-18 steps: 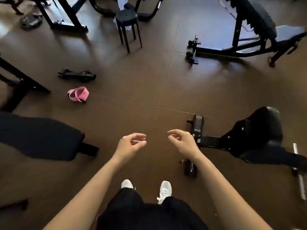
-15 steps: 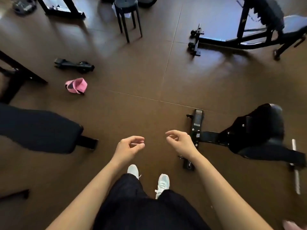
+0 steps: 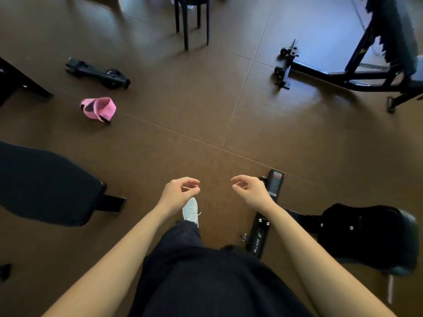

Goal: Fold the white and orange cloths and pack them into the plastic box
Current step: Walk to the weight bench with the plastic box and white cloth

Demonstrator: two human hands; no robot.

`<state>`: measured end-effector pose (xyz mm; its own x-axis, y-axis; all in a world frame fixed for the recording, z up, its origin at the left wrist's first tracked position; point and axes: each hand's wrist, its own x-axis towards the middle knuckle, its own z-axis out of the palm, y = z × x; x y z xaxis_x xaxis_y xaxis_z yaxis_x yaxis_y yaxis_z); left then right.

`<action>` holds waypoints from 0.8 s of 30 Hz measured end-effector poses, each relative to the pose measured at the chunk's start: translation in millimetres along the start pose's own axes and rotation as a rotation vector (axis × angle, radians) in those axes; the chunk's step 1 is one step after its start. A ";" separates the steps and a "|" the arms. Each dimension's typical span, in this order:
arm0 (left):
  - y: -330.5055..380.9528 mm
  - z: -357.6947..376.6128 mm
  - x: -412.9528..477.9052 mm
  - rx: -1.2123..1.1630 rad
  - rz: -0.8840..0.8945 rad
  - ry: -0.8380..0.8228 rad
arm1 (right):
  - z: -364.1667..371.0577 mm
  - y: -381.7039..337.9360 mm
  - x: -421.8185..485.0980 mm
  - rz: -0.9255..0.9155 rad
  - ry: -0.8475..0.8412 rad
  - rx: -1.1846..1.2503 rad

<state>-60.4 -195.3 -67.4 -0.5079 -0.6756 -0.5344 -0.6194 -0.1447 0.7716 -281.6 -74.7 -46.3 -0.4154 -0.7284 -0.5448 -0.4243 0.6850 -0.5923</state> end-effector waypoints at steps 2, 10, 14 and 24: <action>18.2 -22.1 35.0 0.017 0.016 -0.022 | -13.0 -23.0 25.3 0.000 -0.001 0.012; 96.6 -78.6 172.0 0.071 0.052 -0.037 | -75.8 -79.6 140.0 0.024 0.052 0.096; 133.5 -82.6 243.5 0.093 0.003 -0.071 | -105.3 -90.5 216.4 0.040 0.053 0.132; 270.6 -132.7 438.7 0.117 0.012 0.025 | -240.1 -140.7 439.9 0.006 -0.053 0.060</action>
<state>-371.3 -626.7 -47.3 -0.5016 -0.6948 -0.5154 -0.6797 -0.0520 0.7317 -597.9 -487.9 -60.1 -0.3739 -0.7251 -0.5783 -0.3725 0.6884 -0.6223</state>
